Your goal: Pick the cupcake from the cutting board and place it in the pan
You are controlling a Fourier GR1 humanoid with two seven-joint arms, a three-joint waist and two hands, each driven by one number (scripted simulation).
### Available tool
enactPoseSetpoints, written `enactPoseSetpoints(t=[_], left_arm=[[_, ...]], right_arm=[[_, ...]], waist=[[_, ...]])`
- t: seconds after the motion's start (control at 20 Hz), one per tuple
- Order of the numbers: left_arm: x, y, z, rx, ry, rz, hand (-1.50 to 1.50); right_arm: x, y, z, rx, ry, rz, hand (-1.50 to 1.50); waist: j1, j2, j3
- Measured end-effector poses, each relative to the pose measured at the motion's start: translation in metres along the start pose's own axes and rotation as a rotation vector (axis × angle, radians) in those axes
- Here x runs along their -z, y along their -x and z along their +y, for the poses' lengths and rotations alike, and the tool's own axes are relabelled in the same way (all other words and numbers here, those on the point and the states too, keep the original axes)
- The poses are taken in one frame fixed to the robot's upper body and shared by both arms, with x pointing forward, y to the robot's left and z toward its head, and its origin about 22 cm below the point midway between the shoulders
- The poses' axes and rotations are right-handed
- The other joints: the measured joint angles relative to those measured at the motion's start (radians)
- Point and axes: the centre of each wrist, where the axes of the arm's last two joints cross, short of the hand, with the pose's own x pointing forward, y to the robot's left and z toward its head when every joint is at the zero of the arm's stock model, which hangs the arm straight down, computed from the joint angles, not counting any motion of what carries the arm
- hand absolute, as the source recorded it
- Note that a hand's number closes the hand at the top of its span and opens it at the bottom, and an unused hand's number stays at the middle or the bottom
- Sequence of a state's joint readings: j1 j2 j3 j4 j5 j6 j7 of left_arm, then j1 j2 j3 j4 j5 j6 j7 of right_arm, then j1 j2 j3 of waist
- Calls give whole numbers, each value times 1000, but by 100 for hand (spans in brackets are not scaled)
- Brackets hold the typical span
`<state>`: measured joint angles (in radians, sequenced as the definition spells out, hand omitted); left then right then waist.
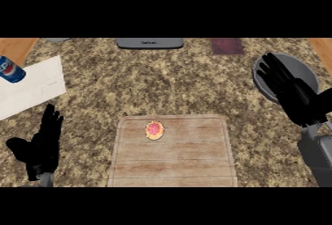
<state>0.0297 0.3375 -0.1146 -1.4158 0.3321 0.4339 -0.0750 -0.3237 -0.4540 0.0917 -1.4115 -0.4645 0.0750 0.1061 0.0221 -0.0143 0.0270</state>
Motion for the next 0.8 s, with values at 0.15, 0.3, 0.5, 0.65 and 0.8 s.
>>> enactPoseSetpoints(t=[0.15, 0.3, 0.5, 0.65, 0.8], left_arm=[[7, -16, -7, 7, 48, -37, 0], [16, -39, -23, 4, 152, -107, 0], [21, -60, -35, -18, 253, -106, 0], [23, -69, -32, -23, 281, -98, 0], [27, -84, -32, -26, 289, -99, 0]], right_arm=[[20, -13, 35, 46, -139, -89, 150], [44, -40, 88, 105, -364, -226, 150], [56, -53, 108, -122, -442, -343, 150], [54, -40, 97, -247, -481, -414, -150], [57, -34, 81, -366, -483, -435, -150]], waist=[[5, 9, -13], [34, 19, -19], [23, 20, -24], [8, 19, -25], [-2, 18, -26]])
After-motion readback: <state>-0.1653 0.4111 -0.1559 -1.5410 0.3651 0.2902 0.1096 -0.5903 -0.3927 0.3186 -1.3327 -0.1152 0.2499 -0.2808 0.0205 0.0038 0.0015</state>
